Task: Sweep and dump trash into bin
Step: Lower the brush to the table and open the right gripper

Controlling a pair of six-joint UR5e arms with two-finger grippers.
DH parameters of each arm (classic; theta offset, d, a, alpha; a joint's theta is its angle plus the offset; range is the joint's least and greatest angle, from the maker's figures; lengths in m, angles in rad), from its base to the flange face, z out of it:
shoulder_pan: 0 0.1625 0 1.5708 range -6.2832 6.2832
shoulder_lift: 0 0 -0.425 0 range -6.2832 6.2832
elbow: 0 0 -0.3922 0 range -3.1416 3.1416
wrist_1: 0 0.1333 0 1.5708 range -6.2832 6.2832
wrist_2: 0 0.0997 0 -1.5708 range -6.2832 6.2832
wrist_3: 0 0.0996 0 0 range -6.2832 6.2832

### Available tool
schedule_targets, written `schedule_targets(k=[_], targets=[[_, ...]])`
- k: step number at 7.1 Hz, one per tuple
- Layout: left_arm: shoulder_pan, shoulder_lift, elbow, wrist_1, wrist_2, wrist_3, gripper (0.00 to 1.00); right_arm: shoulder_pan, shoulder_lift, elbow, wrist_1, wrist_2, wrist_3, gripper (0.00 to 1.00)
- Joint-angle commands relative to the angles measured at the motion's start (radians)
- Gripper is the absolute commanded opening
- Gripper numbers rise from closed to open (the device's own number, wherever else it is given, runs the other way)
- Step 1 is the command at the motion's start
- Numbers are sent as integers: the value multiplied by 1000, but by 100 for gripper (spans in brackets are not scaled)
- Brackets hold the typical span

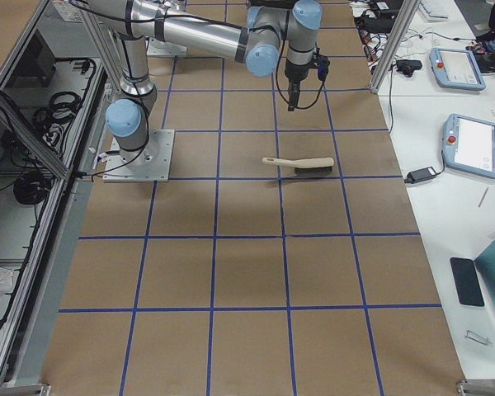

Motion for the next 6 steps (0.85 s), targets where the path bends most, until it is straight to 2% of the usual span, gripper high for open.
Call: schedule_targets(k=[1, 3, 4, 5, 6], targets=[[-11, 5, -26, 30, 18, 18, 0, 19, -7, 0, 14, -70, -16, 100], [-11, 15, -26, 30, 6, 19, 0, 25, -51, 0, 47, -54, -19, 100], [-11, 32, -26, 30, -34, 18, 0, 27, -70, 1, 47, 18, -13, 100], [-2, 55, -24, 27, -151, 15, 0, 27, -82, 1, 47, 53, -10, 100], [-2, 86, -24, -2, -294, 1, 0, 28, -93, 4, 50, 52, -10, 100]])
